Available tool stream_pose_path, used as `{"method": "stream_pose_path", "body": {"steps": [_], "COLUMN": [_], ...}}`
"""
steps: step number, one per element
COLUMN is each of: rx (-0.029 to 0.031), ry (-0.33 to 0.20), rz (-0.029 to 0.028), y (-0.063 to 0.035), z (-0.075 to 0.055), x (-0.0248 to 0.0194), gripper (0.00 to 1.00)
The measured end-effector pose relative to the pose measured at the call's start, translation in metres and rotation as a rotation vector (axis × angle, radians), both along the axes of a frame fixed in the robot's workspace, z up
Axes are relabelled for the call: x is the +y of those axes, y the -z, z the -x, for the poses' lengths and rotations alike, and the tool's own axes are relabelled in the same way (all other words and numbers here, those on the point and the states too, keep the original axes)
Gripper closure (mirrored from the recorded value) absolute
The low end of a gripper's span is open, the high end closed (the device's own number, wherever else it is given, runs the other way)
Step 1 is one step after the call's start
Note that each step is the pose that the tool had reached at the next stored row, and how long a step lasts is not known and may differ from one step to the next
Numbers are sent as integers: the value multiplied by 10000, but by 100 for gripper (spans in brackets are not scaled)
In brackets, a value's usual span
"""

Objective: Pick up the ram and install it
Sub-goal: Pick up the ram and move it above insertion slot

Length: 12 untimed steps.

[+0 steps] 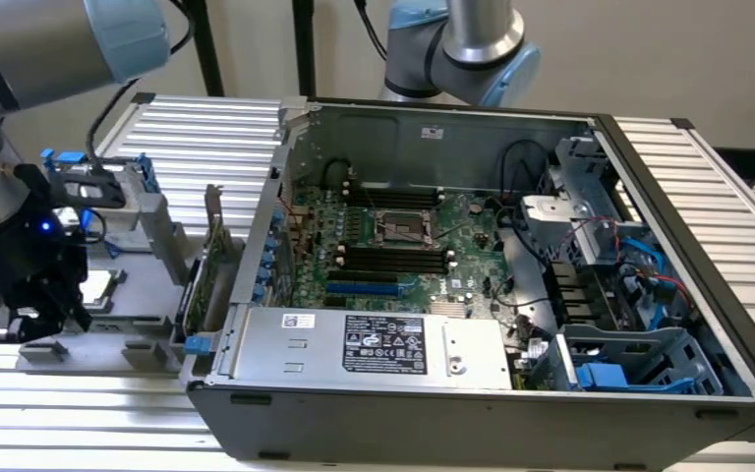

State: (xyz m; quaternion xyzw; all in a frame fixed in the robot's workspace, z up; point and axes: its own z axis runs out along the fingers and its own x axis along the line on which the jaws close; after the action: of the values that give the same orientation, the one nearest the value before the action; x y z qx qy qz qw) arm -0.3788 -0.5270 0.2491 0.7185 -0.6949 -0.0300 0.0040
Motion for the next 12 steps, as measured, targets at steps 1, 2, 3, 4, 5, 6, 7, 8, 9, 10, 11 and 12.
{"method": "stream_pose_path", "body": {"steps": [1,2,3,4,5,6,7,8,9,10,11,12], "rx": [1,0,0,1,0,0,1,-1,-1,0,1,0], "ry": [-1,-1,0,0,0,0,0,-1,-1,-1,-1,0], "rz": [1,0,-1,0,0,0,1,-1,-1,0,1,0], "y": [-45,-90,-135,-183,-228,-273,-318,-365,-410,-452,-499,-544], "z": [-2,-4,-6,-10,-14,-18,-22,-29,-36,-44,-57,-73], "x": [1,1,3,4,6,8,10,13,15,18,20,23], "gripper": [86,86,86,86,86,86,86,86,86,86,86,86]}}
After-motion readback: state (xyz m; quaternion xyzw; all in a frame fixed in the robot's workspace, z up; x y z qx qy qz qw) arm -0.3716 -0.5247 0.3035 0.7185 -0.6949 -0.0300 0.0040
